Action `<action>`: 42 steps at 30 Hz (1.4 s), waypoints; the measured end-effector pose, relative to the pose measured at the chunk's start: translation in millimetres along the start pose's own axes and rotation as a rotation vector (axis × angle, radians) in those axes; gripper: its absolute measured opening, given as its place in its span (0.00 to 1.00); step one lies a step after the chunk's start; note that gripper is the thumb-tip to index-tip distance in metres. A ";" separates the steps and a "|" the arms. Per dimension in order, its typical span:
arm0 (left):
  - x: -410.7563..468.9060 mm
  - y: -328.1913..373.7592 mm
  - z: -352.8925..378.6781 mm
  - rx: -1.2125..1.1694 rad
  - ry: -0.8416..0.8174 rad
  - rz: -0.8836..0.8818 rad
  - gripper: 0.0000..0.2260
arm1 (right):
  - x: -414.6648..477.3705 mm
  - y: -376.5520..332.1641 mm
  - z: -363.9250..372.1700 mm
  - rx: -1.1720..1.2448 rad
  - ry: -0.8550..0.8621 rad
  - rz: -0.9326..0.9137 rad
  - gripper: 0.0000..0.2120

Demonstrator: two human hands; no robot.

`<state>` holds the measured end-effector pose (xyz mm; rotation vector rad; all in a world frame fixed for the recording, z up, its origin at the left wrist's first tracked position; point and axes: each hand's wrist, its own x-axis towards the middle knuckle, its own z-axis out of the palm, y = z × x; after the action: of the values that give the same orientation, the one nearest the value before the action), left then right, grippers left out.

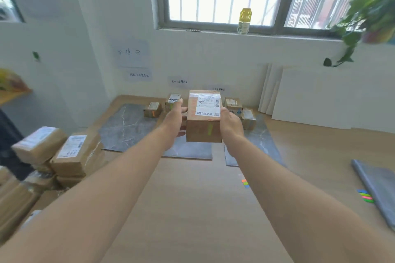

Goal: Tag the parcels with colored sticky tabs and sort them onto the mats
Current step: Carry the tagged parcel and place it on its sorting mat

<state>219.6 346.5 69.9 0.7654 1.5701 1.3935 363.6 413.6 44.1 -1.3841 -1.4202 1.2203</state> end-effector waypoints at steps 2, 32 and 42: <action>7.1 5.8 0.5 -0.017 0.006 0.022 0.25 | 8.7 -5.3 1.1 -0.006 -0.009 -0.028 0.22; 339.4 -143.9 -135.5 -0.079 0.072 -0.389 0.17 | 235.8 127.7 276.8 -0.032 -0.152 0.375 0.19; 405.3 -215.2 -136.6 -0.040 0.127 -0.521 0.17 | 288.3 205.9 325.2 0.053 -0.116 0.505 0.20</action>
<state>-54.0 604.3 -226.7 0.2158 1.6796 1.0952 69.9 652.5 -252.5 -1.7184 -1.1340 1.6655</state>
